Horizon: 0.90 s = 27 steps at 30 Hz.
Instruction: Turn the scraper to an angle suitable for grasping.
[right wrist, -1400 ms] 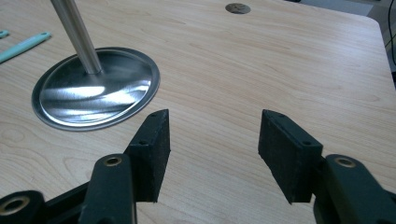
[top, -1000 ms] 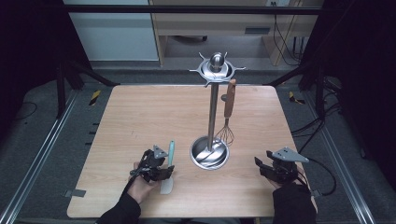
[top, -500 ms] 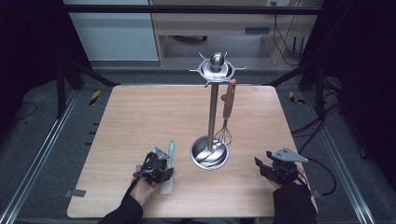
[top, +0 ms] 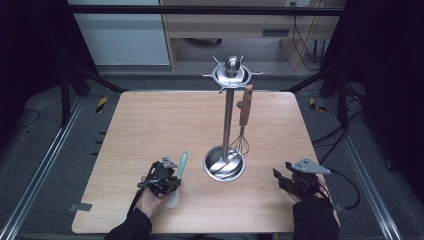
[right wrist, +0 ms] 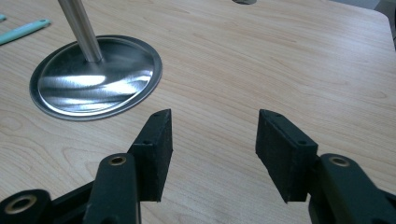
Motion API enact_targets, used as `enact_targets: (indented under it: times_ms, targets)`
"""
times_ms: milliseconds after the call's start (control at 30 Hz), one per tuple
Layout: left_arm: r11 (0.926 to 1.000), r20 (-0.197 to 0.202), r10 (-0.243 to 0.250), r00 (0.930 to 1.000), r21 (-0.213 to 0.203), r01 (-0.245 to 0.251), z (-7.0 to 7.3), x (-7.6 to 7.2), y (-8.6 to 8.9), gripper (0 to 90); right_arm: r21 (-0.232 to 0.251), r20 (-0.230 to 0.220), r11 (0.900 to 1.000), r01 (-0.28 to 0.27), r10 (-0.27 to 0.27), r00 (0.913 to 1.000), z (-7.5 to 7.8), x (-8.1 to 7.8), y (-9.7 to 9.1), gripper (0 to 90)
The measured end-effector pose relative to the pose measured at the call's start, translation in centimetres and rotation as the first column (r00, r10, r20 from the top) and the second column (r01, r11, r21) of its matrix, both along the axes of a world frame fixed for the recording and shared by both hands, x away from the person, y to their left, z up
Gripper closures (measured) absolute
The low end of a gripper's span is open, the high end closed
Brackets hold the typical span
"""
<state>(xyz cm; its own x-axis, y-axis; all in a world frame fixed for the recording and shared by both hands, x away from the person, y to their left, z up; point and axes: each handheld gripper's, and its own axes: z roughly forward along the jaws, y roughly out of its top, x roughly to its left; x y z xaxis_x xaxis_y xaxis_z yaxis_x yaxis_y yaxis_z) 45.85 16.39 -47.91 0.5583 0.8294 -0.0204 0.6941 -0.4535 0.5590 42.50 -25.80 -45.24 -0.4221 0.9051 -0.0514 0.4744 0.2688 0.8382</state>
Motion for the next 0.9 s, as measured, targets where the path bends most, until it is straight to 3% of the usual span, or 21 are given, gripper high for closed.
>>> enact_targets:
  times_ms: [100, 267, 400, 467, 733, 900]
  targets:
    - [0.9997, 0.003, -0.008, 1.0, 0.022, 0.008, 0.12, 0.0, 0.45, 79.6, 0.0, 0.0, 1.0, -0.001, 0.001, 1.0, 0.01, -0.01, -0.01, 46.1]
    - [0.9998, 0.0, -0.004, 1.0, 0.019, 0.004, 0.13, 0.02, 0.74, 79.5, 0.0, -0.001, 1.0, -0.002, 0.002, 1.0, 0.01, -0.02, -0.02, 46.1]
    - [0.9997, 0.008, 0.017, 0.9998, 0.015, -0.017, -0.17, 0.06, 0.74, 73.1, 0.001, -0.002, 1.0, -0.002, 0.002, 1.0, 0.02, -0.01, -0.03, 46.1]
    - [0.9989, 0.004, 0.047, 0.9989, -0.008, -0.047, -0.23, 0.13, 0.68, 72.0, 0.0, -0.001, 1.0, -0.002, 0.002, 1.0, 0.01, 0.02, -0.05, 46.1]
    - [0.9961, 0.03, 0.079, 0.9964, 0.039, -0.08, -0.24, -0.1, -0.19, 79.1, -0.004, -0.003, 1.0, -0.003, 0.003, 1.0, -0.06, 0.05, 0.05, 46.2]
    - [0.9983, 0.023, 0.05, 0.9985, 0.028, -0.051, -0.21, 0.07, 0.15, 79.8, 0.001, -0.005, 1.0, -0.002, 0.002, 1.0, -0.01, 0.0, 0.02, 46.3]
